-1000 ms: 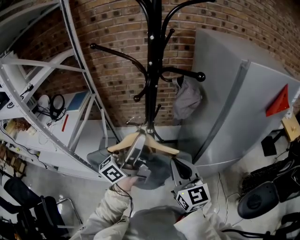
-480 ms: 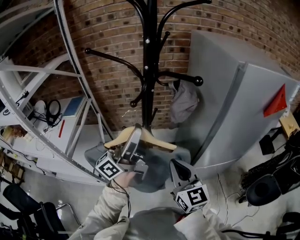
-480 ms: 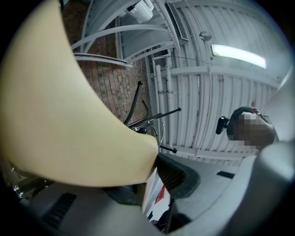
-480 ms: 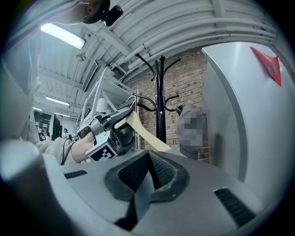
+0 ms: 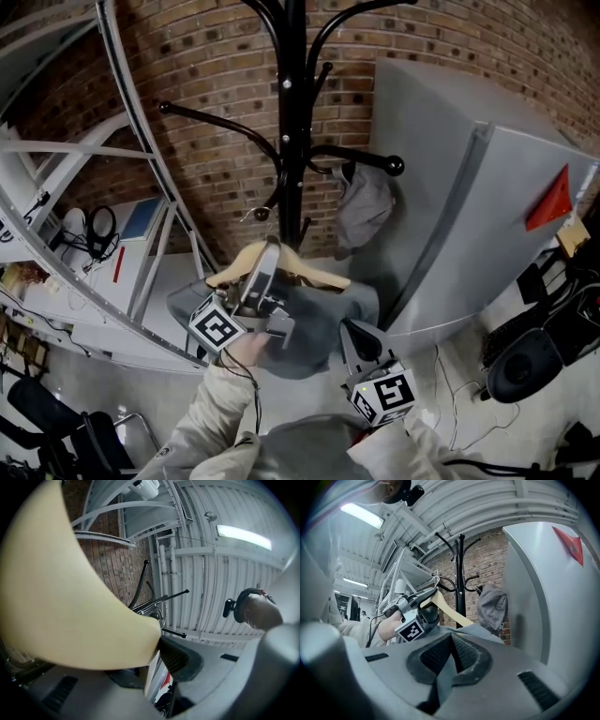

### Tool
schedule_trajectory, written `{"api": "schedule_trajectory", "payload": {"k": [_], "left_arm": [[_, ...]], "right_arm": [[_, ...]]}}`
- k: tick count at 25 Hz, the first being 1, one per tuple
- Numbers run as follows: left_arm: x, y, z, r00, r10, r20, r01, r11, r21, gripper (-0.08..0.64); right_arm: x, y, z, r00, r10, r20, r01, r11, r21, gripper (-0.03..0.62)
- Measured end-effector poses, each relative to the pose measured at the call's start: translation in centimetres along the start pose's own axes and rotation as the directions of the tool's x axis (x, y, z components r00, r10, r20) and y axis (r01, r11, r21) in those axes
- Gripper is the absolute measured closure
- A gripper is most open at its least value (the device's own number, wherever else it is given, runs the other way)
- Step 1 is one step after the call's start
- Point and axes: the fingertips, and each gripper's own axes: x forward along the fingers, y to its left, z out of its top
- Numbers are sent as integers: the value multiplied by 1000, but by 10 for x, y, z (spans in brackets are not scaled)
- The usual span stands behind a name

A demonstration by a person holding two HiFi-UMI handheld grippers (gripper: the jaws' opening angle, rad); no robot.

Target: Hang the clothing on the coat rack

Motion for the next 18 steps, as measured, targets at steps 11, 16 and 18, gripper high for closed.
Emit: {"api": "schedule_trajectory", "payload": {"k": [11, 16, 18], "left_arm": [[3, 28, -9, 999, 31, -22, -31, 999, -13, 456], [2, 45, -16, 998, 55, -26, -56, 997, -47, 456], [4, 50, -17, 998, 57, -24, -58, 997, -48, 456]], "right_arm": [[0, -4, -3, 1000, -19, -12, 19, 1000, -6, 569], [1, -9, -7, 999, -30, -21, 30, 1000, -1, 569], [2, -11, -7, 999, -32, -25, 32, 999, 0, 569]]}}
